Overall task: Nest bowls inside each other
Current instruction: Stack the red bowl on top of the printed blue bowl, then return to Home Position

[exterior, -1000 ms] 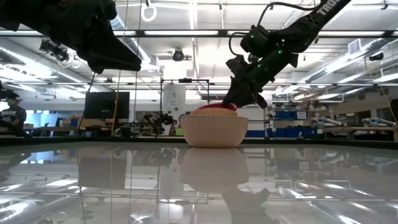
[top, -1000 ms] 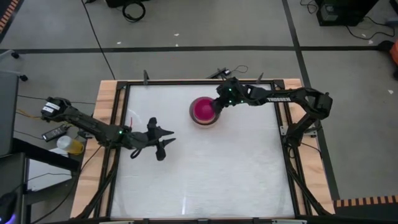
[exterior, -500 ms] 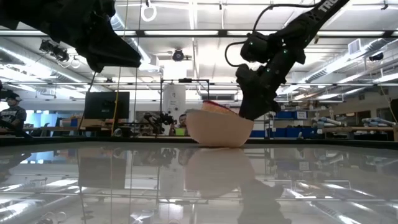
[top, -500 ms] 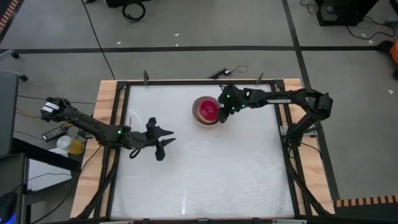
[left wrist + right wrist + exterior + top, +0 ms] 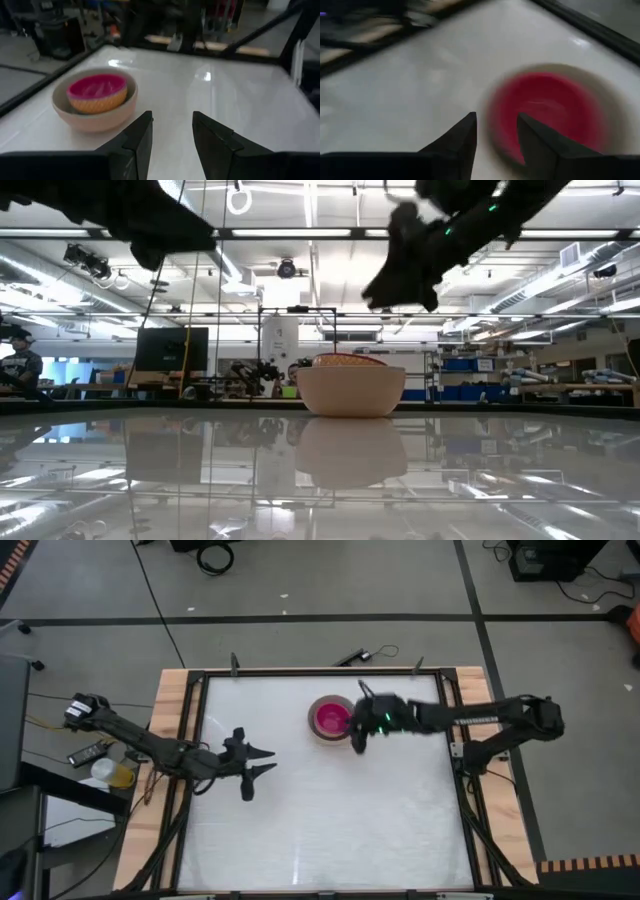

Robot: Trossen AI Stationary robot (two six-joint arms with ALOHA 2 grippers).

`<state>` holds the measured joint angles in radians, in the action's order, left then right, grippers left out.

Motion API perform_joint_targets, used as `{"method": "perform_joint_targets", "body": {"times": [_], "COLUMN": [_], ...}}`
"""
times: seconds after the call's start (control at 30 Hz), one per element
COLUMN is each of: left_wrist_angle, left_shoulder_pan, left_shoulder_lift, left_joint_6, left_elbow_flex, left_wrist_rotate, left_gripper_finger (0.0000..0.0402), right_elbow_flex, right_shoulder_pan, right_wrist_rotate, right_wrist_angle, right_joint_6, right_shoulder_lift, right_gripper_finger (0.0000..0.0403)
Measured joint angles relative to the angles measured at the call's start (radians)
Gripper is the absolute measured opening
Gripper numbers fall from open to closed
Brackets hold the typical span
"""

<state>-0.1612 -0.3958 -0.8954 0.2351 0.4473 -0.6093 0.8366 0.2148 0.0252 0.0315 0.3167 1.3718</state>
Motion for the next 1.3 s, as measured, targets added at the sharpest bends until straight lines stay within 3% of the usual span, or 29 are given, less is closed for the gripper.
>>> {"method": "perform_joint_targets", "body": {"times": [0.1,0.2,0.3,0.4,0.53,0.73,0.87,1.03,1.17,1.3], "left_wrist_angle": [0.02,0.036,-0.033,-0.126,-0.128,0.023,0.162,0.18,0.161,0.12], "left_shoulder_pan": [-0.036,-0.051,0.0,0.106,0.252,0.297,0.277,0.27,0.283,0.312], "left_shoulder_lift": [0.063,0.104,0.114,0.127,0.143,0.311,0.477,0.596,0.636,0.65], "left_joint_6": [-0.033,-0.168,-0.284,-0.347,-0.306,-0.281,-0.269,-0.243,-0.221,-0.212], "left_elbow_flex": [0.0,0.0,0.0,0.0,0.0,0.0,-0.006,-0.133,-0.227,-0.265], "left_wrist_rotate": [-0.034,-0.035,-0.026,0.131,0.334,0.321,0.289,0.281,0.313,0.344], "left_gripper_finger": [0.0142,0.0142,0.0142,0.0142,0.0141,0.0141,0.0141,0.0137,0.0098,0.0029], "right_elbow_flex": [-0.073,-0.126,-0.131,-0.118,-0.117,-0.207,-0.372,-0.527,-0.541,-0.541], "right_shoulder_pan": [-0.143,-0.274,-0.359,-0.409,-0.444,-0.521,-0.577,-0.578,-0.544,-0.52], "right_wrist_rotate": [0.036,0.118,0.217,0.252,0.251,0.351,0.46,0.459,0.471,0.429], "right_wrist_angle": [-0.164,-0.279,-0.323,-0.339,-0.291,-0.159,-0.258,-0.382,-0.26,-0.128], "right_joint_6": [-0.005,-0.06,-0.152,-0.248,-0.321,-0.28,-0.228,-0.25,-0.239,-0.203], "right_shoulder_lift": [-0.038,-0.08,-0.145,-0.228,-0.368,-0.558,-0.663,-0.77,-0.881,-0.985], "right_gripper_finger": [0.0135,0.0112,0.0076,0.0025,0.0013,0.0006,0.0007,0.0005,0.0004,0.0003]}}
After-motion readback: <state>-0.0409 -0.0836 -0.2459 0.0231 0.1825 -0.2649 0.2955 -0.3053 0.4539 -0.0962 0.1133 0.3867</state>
